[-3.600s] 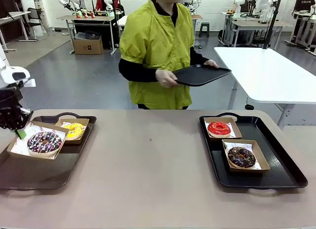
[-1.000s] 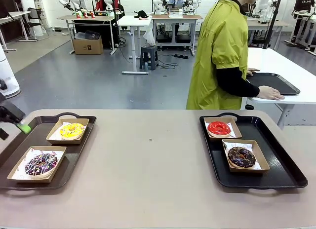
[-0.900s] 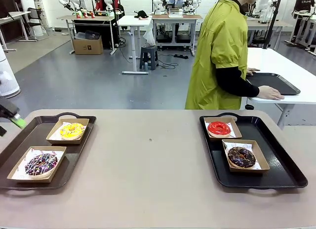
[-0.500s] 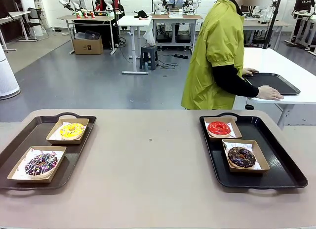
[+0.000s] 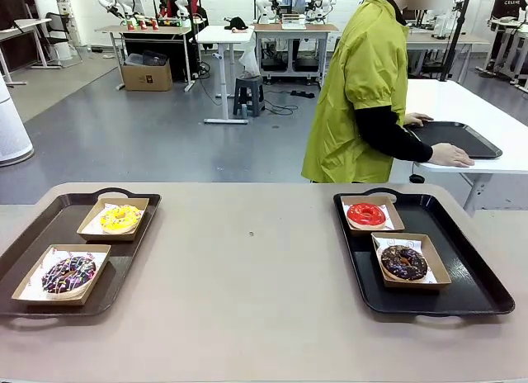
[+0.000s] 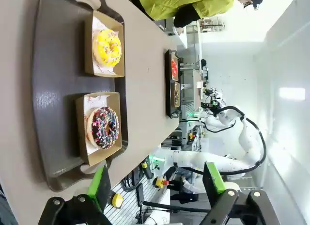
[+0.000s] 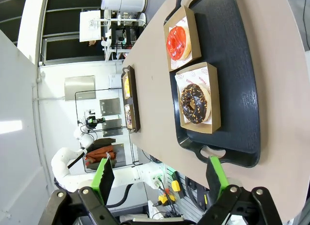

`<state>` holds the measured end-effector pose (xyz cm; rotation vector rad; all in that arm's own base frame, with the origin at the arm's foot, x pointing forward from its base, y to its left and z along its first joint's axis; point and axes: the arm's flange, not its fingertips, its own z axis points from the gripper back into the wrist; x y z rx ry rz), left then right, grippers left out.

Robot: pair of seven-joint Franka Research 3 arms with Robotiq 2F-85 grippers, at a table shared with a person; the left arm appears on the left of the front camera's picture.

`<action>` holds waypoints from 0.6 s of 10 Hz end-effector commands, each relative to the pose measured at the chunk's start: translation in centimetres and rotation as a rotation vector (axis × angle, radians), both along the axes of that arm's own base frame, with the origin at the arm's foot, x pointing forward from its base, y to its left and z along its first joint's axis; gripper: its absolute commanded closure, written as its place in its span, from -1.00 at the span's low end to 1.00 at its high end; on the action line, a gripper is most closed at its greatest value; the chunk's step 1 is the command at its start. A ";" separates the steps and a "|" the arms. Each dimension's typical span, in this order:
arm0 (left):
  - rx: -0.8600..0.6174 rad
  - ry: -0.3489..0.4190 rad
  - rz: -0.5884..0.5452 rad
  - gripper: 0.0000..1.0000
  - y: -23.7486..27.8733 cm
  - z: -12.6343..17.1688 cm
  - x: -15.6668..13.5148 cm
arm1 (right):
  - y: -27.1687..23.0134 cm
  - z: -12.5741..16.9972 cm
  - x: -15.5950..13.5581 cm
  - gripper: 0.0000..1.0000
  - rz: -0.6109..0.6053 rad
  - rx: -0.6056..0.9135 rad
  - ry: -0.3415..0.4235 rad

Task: Individually package the donuts and arrange them on the tray.
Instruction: Place the picked Paper togo box on the Handle tray.

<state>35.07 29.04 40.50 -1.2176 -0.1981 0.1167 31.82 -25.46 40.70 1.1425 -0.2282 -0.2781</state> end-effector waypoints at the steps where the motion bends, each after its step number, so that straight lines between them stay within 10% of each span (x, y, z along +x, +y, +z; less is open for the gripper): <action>1: 0.015 -0.022 0.008 -1.00 1.5 0.3 -1.4 | 0.1 0.4 0.0 -1.00 -0.006 0.014 0.003; 6: -0.005 0.003 0.016 -1.00 1.0 -0.5 -0.8 | 0.1 0.4 0.0 -1.00 -0.006 0.014 0.003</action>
